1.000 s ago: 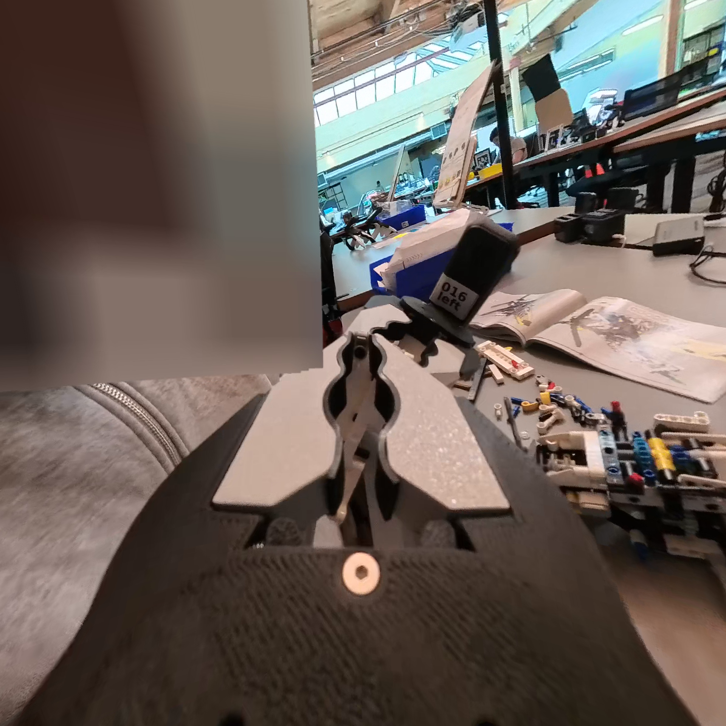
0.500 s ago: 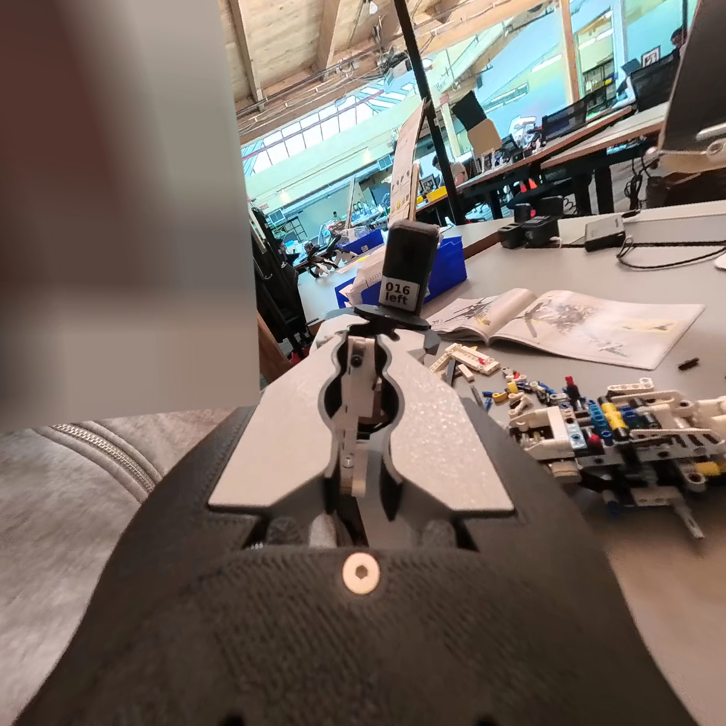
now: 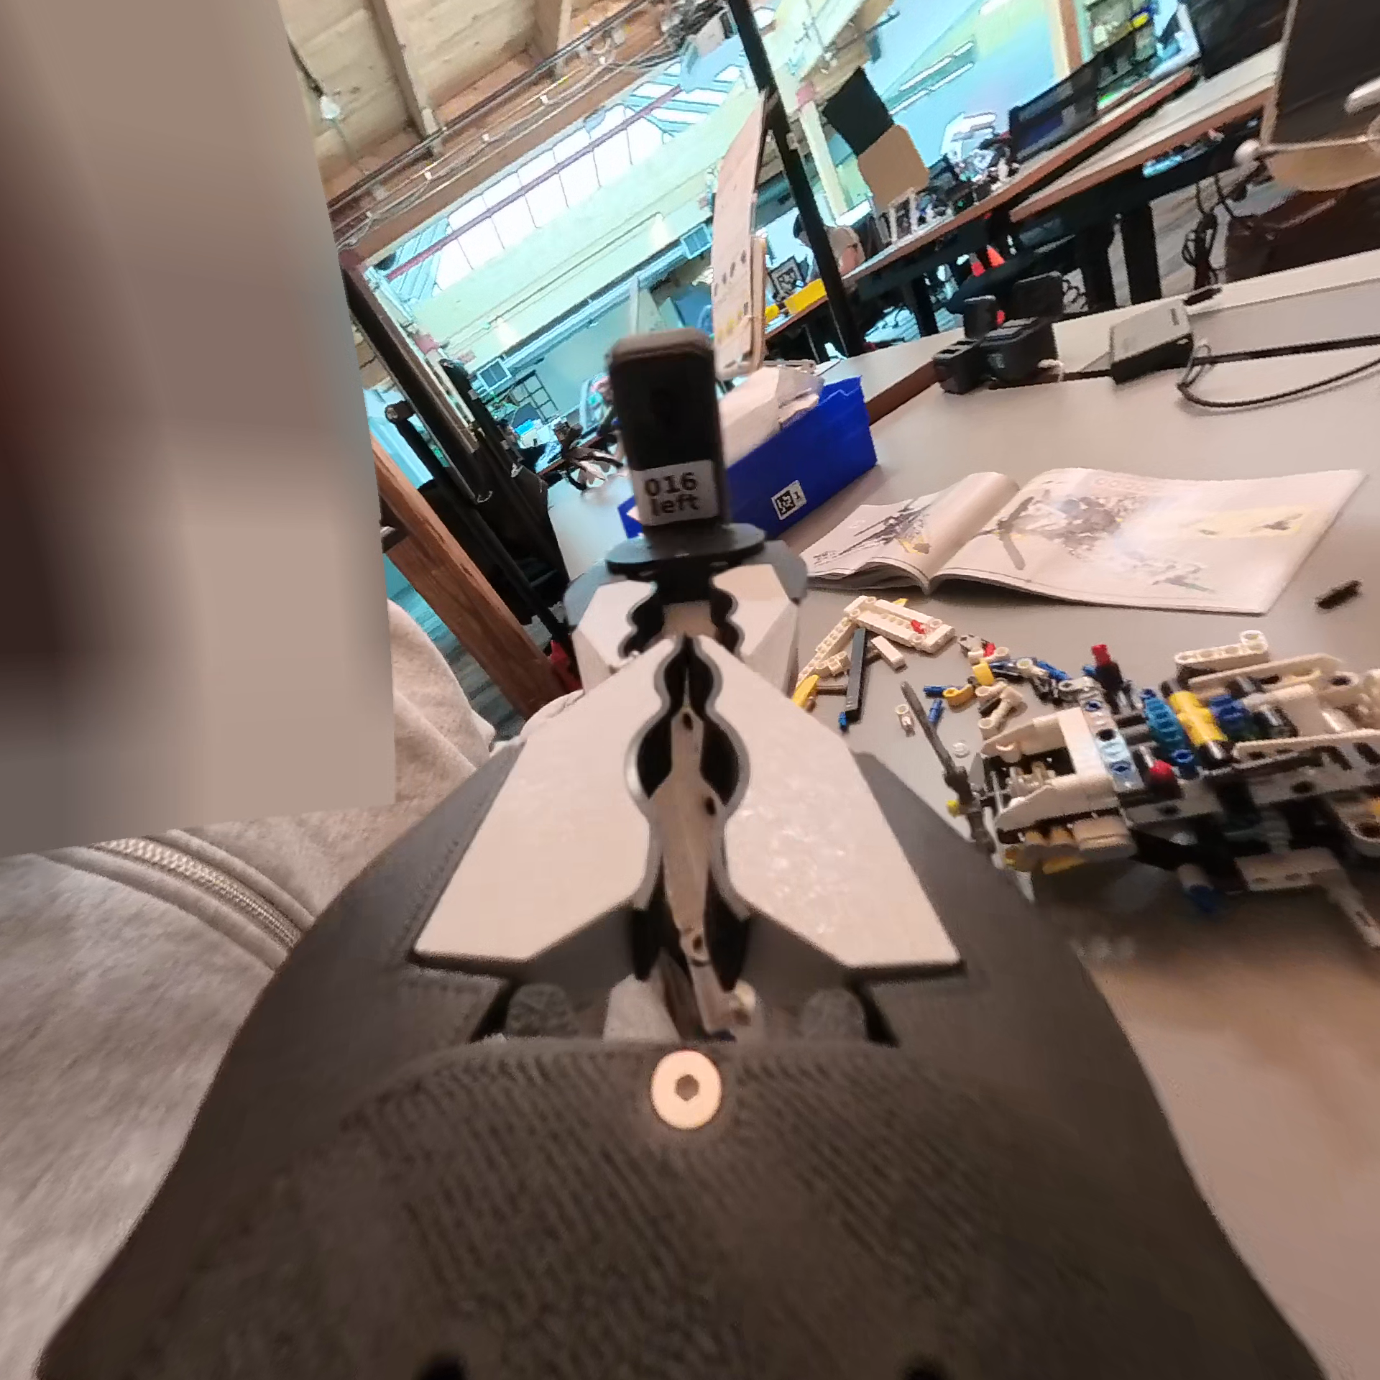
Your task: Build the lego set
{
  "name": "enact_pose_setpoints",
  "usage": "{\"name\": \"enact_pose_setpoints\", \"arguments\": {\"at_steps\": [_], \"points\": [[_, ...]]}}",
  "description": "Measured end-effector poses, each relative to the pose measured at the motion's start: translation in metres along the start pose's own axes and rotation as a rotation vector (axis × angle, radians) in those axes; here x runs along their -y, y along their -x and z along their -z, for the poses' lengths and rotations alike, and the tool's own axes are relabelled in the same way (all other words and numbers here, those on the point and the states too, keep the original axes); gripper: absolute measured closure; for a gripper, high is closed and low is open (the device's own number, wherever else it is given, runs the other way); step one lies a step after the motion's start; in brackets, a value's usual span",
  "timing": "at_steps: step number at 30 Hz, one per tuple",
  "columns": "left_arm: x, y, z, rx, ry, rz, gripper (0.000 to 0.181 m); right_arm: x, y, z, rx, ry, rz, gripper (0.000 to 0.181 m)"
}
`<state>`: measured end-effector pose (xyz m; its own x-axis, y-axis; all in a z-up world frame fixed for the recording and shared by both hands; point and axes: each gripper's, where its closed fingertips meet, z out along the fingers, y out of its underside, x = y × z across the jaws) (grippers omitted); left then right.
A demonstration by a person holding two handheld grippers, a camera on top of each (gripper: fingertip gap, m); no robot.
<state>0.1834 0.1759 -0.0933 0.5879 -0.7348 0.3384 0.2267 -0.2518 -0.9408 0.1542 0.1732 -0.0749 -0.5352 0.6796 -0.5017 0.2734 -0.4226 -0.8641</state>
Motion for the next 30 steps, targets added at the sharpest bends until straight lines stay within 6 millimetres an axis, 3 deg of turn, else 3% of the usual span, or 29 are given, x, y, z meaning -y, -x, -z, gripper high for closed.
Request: {"name": "enact_pose_setpoints", "arguments": {"at_steps": [13,18,20,22,26,30], "points": [[-0.008,0.001,-0.003,0.027,0.03,-0.044,0.151,-0.009,-0.008,-0.003,-0.137,0.072,0.028,0.181],[0.001,-0.001,0.004,-0.03,-0.033,0.0,0.15,0.009,-0.005,0.008,-0.17,0.018,0.112,0.181],[0.004,-0.001,0.01,-0.046,-0.064,0.013,0.151,0.016,-0.003,0.019,-0.153,-0.003,0.15,0.169],[0.008,-0.004,0.014,-0.087,-0.107,0.034,0.151,0.009,-0.004,0.023,-0.141,0.04,0.18,0.154],[0.013,-0.011,0.017,-0.176,-0.166,0.069,0.151,-0.031,-0.002,0.01,-0.1,0.224,0.241,0.126],[0.012,-0.011,0.015,-0.206,-0.179,0.084,0.151,-0.047,0.005,-0.003,-0.059,0.279,0.326,0.126]]}}
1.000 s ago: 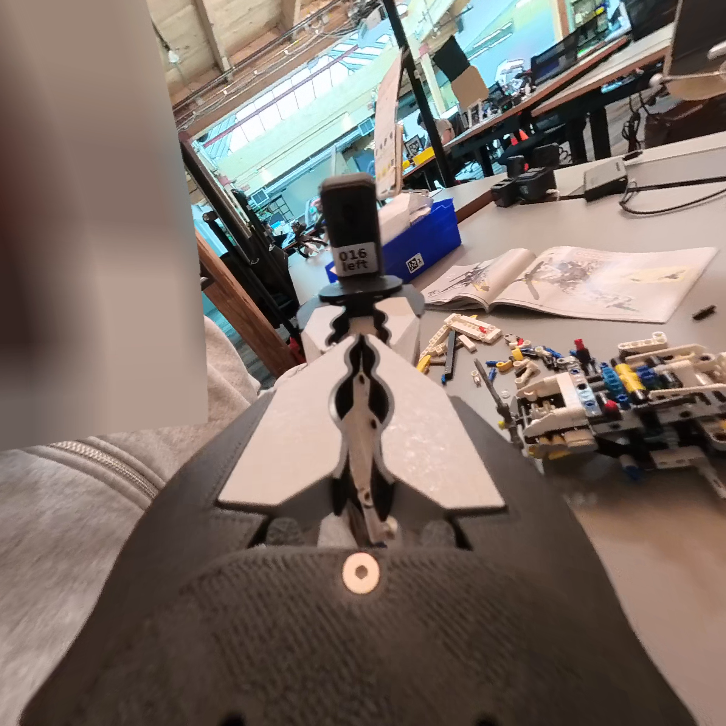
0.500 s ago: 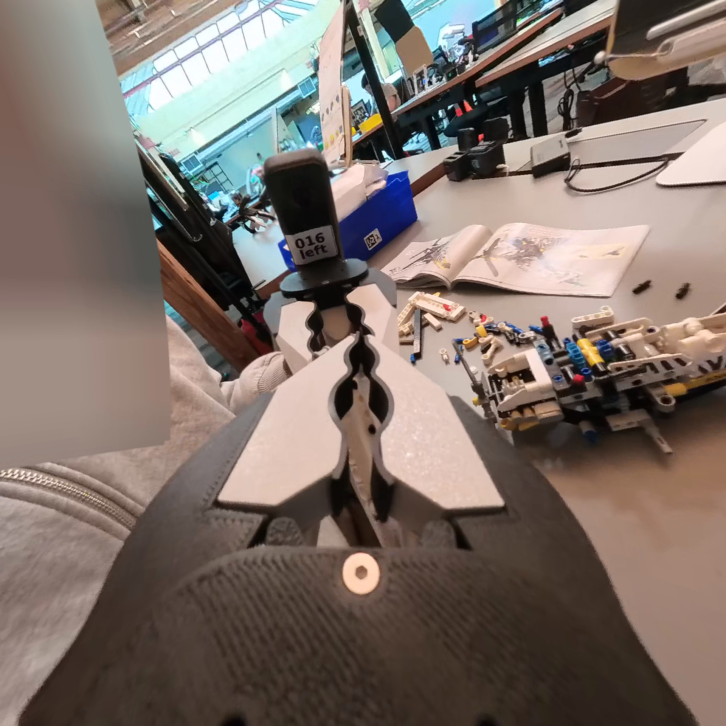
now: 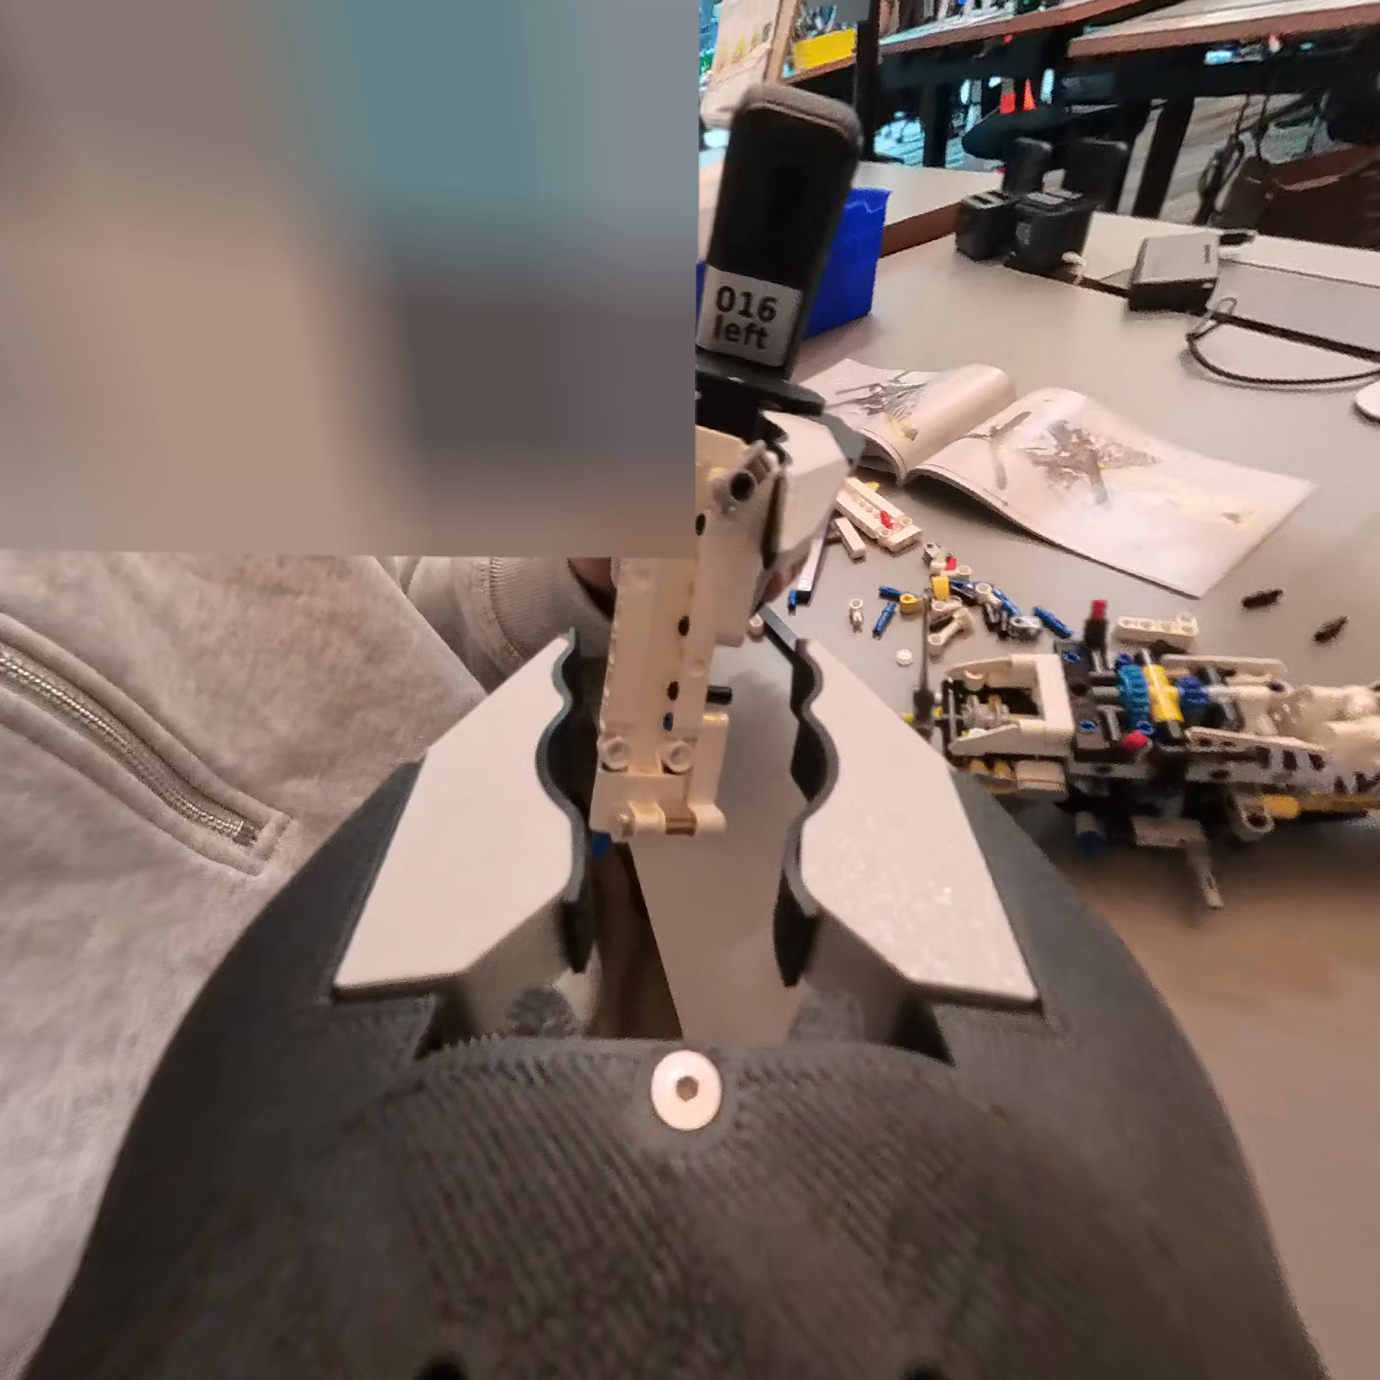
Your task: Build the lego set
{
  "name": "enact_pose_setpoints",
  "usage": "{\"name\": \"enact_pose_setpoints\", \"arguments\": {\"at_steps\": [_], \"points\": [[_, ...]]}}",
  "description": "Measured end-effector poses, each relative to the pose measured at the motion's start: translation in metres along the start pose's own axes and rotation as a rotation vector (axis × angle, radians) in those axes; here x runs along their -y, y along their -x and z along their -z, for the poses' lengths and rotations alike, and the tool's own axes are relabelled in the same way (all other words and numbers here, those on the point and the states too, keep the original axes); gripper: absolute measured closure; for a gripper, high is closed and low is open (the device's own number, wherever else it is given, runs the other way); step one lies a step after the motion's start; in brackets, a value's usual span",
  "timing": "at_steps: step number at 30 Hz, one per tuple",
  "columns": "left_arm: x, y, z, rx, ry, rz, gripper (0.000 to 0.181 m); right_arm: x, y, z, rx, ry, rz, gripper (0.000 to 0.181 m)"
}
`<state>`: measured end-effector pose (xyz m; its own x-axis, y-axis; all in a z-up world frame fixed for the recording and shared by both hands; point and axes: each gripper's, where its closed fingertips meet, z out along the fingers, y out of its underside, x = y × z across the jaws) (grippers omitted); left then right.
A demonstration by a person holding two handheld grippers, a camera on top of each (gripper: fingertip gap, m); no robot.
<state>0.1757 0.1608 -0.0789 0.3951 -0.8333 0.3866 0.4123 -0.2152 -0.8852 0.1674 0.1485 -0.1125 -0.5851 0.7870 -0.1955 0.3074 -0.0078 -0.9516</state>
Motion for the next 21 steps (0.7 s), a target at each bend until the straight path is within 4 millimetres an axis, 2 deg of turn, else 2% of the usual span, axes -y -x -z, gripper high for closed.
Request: {"name": "enact_pose_setpoints", "arguments": {"at_steps": [4,9,11,13,15,16,18,21], "points": [[-0.002,0.002,-0.001,-0.007,0.007,0.006,0.151,0.016,-0.001,0.006,0.045,-0.132,-0.054,0.148],[-0.007,0.009,-0.004,0.022,0.035,0.025,0.15,0.011,-0.007,0.012,0.057,-0.143,-0.105,0.15],[-0.002,0.019,-0.001,0.102,0.03,0.026,0.142,0.007,-0.013,0.015,0.014,-0.114,-0.1,0.151],[0.01,0.031,0.008,0.209,0.007,0.011,0.129,0.003,-0.03,0.024,-0.076,-0.085,-0.104,0.151],[0.018,0.055,0.025,0.414,0.01,-0.001,0.119,-0.013,-0.058,0.035,-0.229,-0.006,-0.109,0.151],[0.017,0.067,0.033,0.522,0.037,-0.007,0.114,-0.026,-0.074,0.04,-0.325,0.07,-0.107,0.151],[0.006,0.095,0.052,0.757,0.147,-0.004,0.102,-0.057,-0.1,0.046,-0.487,0.251,-0.08,0.151],[-0.018,0.124,0.07,0.966,0.316,0.016,0.094,-0.088,-0.118,0.041,-0.602,0.468,0.016,0.151]]}}
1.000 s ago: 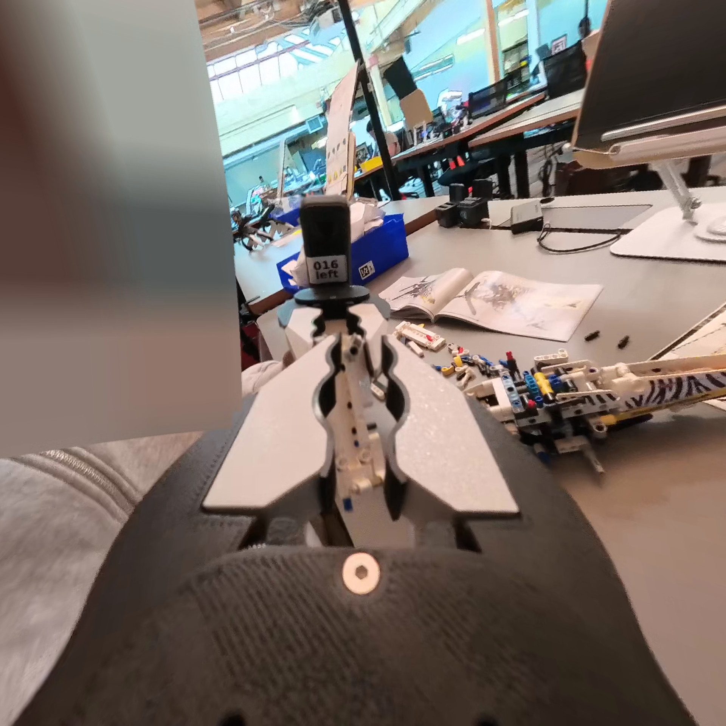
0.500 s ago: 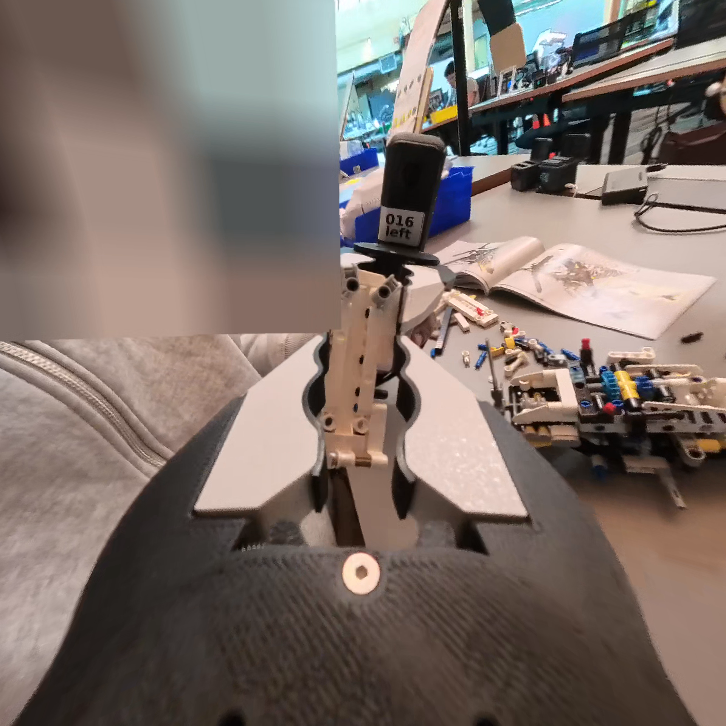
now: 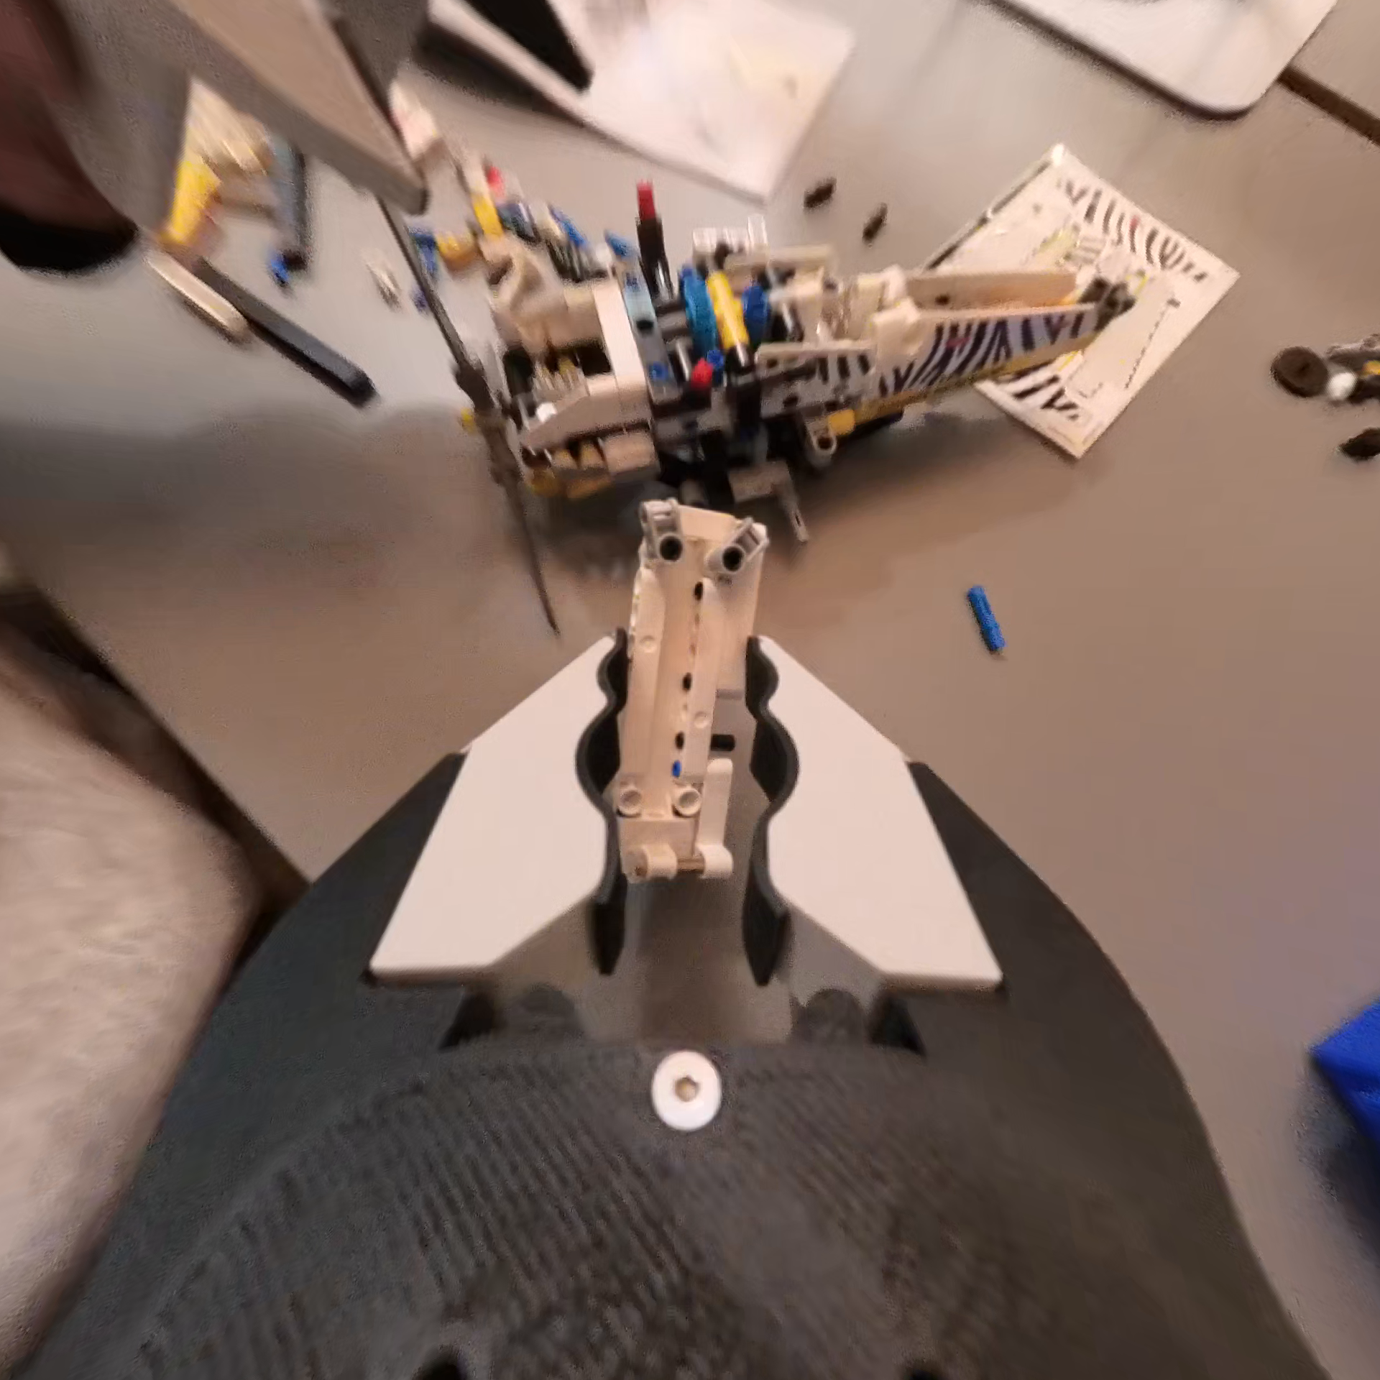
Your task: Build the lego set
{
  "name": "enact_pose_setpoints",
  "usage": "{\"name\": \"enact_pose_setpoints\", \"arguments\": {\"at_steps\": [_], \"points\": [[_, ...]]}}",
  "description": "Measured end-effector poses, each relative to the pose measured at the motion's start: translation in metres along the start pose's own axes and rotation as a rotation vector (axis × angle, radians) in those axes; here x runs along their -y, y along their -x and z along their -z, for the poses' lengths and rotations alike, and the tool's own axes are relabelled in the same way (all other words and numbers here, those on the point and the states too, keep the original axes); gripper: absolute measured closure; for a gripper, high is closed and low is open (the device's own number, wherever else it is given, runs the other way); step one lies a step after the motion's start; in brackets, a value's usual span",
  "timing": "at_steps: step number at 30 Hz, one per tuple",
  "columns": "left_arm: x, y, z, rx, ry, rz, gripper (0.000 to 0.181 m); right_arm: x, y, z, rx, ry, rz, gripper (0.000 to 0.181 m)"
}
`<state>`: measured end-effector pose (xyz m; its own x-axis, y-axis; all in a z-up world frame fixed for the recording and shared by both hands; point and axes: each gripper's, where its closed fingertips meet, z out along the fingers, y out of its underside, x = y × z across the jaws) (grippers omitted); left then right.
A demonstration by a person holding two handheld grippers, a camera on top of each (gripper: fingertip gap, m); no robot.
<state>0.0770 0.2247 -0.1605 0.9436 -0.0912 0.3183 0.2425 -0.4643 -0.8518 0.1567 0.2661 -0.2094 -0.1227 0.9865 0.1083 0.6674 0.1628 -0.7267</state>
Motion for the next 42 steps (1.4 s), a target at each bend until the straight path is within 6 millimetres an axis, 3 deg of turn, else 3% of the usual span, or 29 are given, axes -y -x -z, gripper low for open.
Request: {"name": "enact_pose_setpoints", "arguments": {"at_steps": [3,6,12,13,14,20,26,30,36,42], "points": [[-0.011,0.004,-0.017,-0.033,0.069,0.086,0.084,-0.007,-0.008,-0.015,-0.078,0.08,0.136,0.151],[-0.016,0.001,-0.026,-0.129,0.115,0.193,0.081,-0.011,-0.011,-0.026,-0.049,0.122,0.194,0.151],[-0.003,0.001,-0.023,-0.316,0.071,0.359,0.099,-0.013,-0.017,-0.036,-0.004,0.168,0.263,0.151],[-0.002,0.004,-0.023,-0.331,0.067,0.381,0.102,-0.008,-0.016,-0.036,0.012,0.146,0.271,0.163],[-0.003,0.008,-0.024,-0.333,0.074,0.395,0.103,-0.004,-0.015,-0.035,0.019,0.123,0.278,0.174],[-0.016,0.016,-0.035,-0.342,0.148,0.414,0.103,-0.009,-0.021,-0.039,0.016,0.17,0.328,0.173],[-0.023,0.022,-0.037,-0.339,0.182,0.415,0.122,0.006,-0.024,-0.033,0.105,0.077,0.238,0.15],[-0.025,0.025,-0.037,-0.34,0.189,0.423,0.129,-0.009,-0.025,-0.044,0.176,0.147,0.188,0.141],[-0.024,0.026,-0.039,-0.354,0.186,0.438,0.131,-0.01,-0.017,-0.045,0.229,0.124,0.166,0.148],[-0.024,0.026,-0.039,-0.37,0.183,0.449,0.131,-0.009,-0.021,-0.046,0.197,0.093,0.145,0.149]]}}
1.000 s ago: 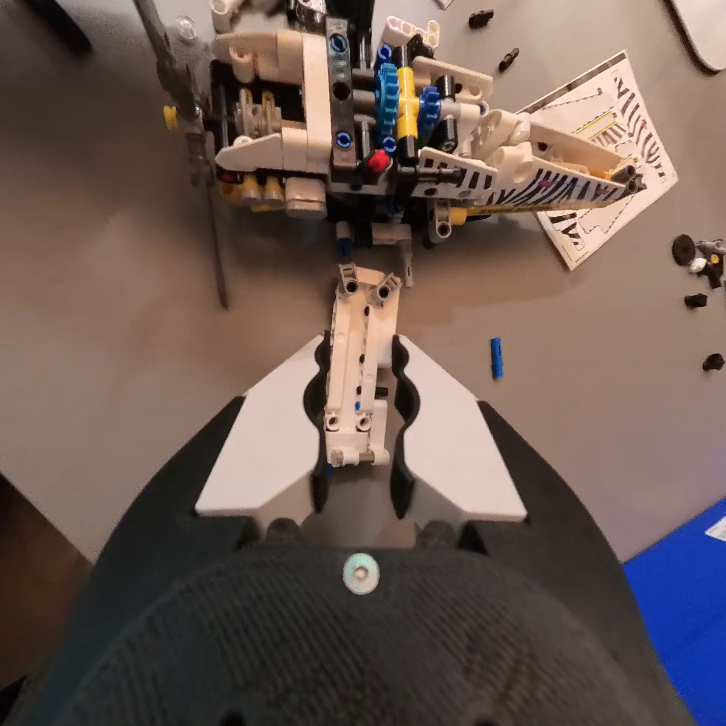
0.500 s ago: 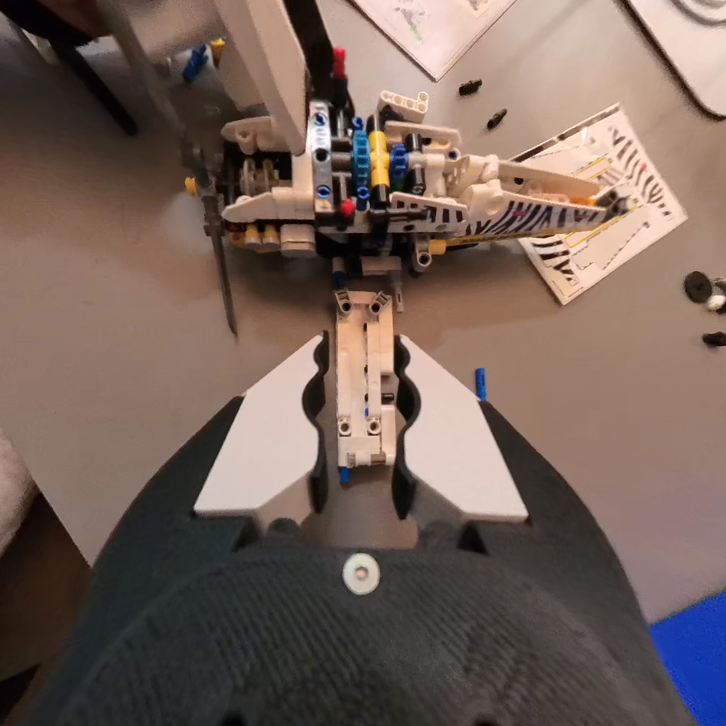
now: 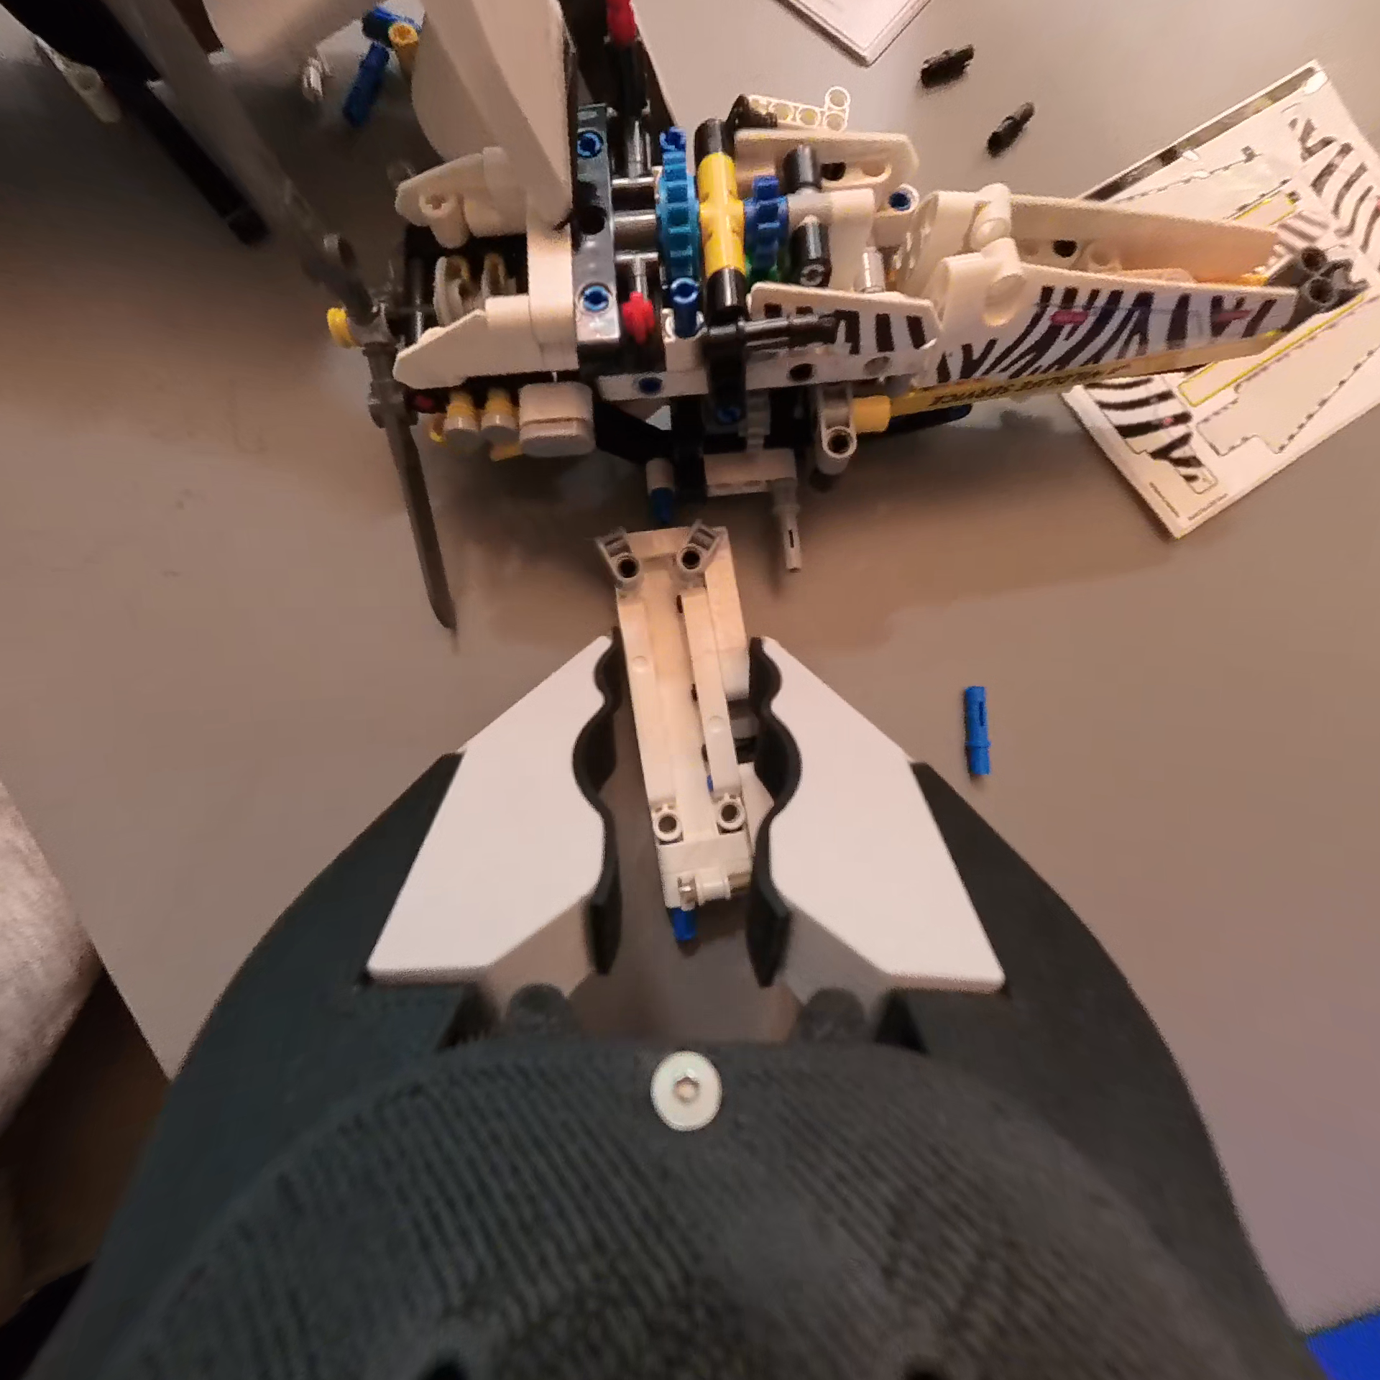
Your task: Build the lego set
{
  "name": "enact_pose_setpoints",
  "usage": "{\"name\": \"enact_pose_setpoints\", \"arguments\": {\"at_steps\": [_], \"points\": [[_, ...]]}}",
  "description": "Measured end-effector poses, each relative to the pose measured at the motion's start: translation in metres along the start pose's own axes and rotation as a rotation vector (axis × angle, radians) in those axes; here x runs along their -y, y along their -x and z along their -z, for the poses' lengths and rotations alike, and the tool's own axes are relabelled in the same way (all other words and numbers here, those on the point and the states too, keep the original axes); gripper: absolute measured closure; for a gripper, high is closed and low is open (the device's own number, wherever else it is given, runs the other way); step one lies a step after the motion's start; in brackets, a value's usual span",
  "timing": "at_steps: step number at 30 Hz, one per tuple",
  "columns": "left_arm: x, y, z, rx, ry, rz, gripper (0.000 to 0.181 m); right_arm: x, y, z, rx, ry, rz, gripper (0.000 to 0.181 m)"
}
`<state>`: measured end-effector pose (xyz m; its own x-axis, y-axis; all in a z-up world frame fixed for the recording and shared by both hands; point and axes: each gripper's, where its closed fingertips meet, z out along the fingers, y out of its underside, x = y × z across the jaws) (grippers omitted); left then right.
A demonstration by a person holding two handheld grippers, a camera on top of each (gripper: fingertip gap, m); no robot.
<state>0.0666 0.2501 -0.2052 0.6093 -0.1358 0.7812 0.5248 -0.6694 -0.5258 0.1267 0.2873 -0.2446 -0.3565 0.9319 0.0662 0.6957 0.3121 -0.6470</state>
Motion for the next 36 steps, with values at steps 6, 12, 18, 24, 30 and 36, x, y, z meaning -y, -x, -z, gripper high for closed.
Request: {"name": "enact_pose_setpoints", "arguments": {"at_steps": [6,12,18,24,30,36], "points": [[0.0018,0.0002,-0.0007,-0.008,-0.004,0.004,0.133,0.0053,-0.0081,0.0026,-0.037,-0.049,-0.017,0.149],[0.0018,0.0007,-0.0006,-0.025,-0.003,0.02,0.134,0.0026,-0.0097,-0.0008,-0.053,-0.04,-0.037,0.149],[0.0012,0.0004,-0.0009,-0.018,0.008,0.012,0.134,0.0041,-0.0092,0.0001,-0.033,-0.056,-0.065,0.149],[0.0009,0.0003,-0.0013,-0.003,0.024,-0.014,0.134,0.0044,-0.009,-0.0018,-0.047,-0.044,-0.032,0.15],[0.0005,0.0007,-0.0012,-0.001,0.015,-0.017,0.133,0.0054,-0.0087,-0.0028,-0.055,-0.043,-0.045,0.15],[0.0013,0.0012,-0.001,0.008,-0.001,-0.022,0.133,0.0061,-0.0079,-0.0047,-0.068,-0.023,-0.073,0.151]]}}
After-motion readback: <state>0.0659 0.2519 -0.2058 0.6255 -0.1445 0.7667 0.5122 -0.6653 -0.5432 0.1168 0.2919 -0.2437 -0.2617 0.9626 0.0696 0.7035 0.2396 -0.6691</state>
